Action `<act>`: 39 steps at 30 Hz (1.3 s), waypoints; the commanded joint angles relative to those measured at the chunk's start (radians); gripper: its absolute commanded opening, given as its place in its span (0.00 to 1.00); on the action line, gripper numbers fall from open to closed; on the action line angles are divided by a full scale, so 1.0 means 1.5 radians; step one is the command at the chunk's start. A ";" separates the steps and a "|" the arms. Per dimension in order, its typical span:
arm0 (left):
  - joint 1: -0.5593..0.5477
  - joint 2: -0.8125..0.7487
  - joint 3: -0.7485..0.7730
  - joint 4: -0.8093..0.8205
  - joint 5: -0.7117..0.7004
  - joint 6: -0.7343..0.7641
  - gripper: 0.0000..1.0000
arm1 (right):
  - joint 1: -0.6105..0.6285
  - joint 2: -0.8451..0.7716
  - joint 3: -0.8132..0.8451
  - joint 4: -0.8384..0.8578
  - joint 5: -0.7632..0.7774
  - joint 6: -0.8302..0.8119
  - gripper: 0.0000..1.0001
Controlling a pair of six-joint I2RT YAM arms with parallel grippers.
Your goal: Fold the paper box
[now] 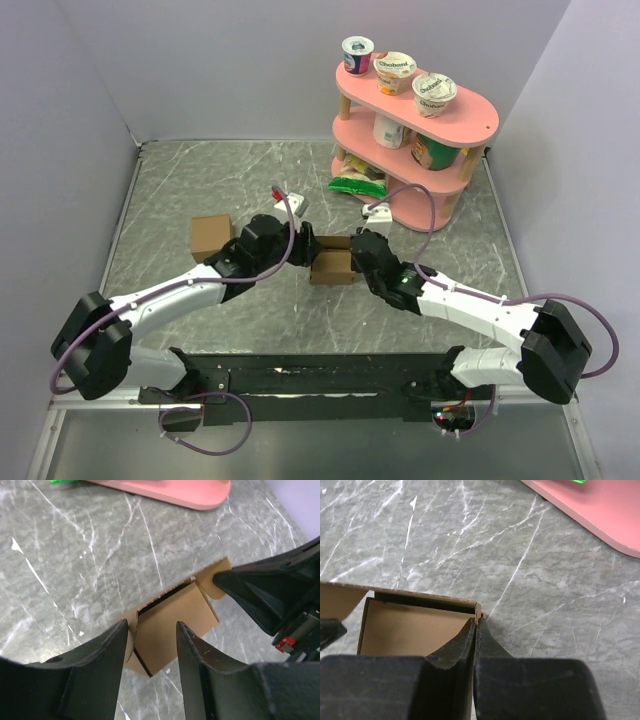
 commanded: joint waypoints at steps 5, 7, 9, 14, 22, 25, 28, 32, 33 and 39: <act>0.006 0.011 -0.020 0.007 0.033 -0.011 0.45 | 0.022 -0.008 -0.003 0.037 0.049 0.007 0.00; 0.006 0.020 -0.014 0.014 0.034 -0.010 0.37 | 0.026 -0.004 -0.001 0.035 0.054 0.009 0.00; 0.006 0.036 -0.004 0.012 0.025 -0.013 0.24 | 0.027 -0.001 0.001 0.033 0.057 0.010 0.00; 0.006 0.058 0.009 0.002 0.004 -0.028 0.13 | 0.035 0.005 0.006 0.030 0.066 0.010 0.00; 0.005 0.075 0.022 -0.003 0.004 -0.051 0.06 | 0.043 0.021 0.013 0.026 0.079 0.013 0.00; 0.002 0.081 0.034 -0.013 -0.021 -0.065 0.04 | 0.048 0.027 0.015 0.028 0.087 0.016 0.00; -0.002 0.088 0.043 -0.024 -0.037 -0.074 0.03 | 0.051 0.039 0.025 0.015 0.092 0.021 0.00; -0.006 0.096 0.045 -0.021 -0.039 -0.086 0.02 | 0.056 0.044 0.026 0.018 0.099 0.023 0.00; -0.009 0.098 0.048 -0.022 -0.040 -0.086 0.02 | 0.057 0.044 0.026 0.017 0.100 0.024 0.00; -0.013 0.116 0.078 -0.048 -0.029 -0.087 0.02 | 0.061 0.046 0.024 0.015 0.109 0.025 0.00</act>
